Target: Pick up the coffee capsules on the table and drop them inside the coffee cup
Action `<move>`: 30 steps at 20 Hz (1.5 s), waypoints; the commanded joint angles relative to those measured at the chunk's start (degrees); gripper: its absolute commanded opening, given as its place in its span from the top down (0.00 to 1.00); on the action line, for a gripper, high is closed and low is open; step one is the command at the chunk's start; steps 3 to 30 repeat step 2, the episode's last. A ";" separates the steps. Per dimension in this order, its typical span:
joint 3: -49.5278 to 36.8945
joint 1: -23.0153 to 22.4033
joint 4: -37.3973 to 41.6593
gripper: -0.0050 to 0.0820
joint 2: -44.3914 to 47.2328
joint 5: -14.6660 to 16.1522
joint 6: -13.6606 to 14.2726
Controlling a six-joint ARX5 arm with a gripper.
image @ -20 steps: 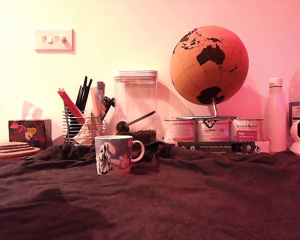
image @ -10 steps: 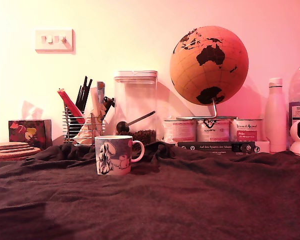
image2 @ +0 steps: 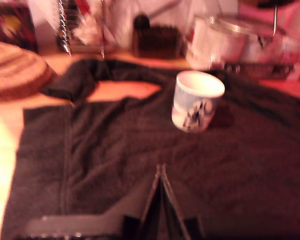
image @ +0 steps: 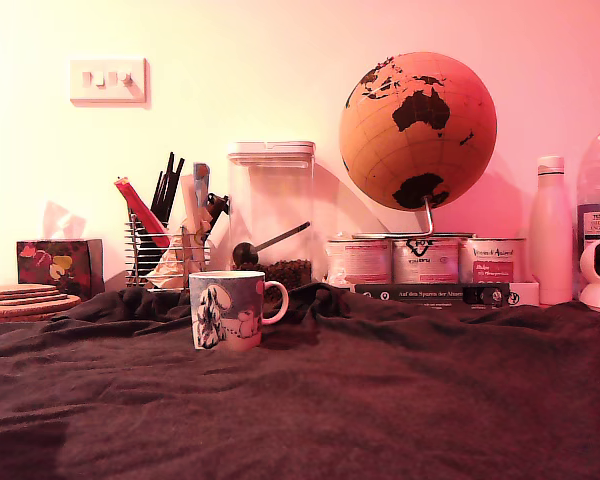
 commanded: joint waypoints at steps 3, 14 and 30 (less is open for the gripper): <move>-1.20 0.15 -2.89 0.97 -3.61 -0.17 -0.52; -1.20 0.15 -2.89 0.97 -3.61 -0.17 -0.52; -1.20 0.15 -2.89 0.97 -3.61 -0.17 -0.52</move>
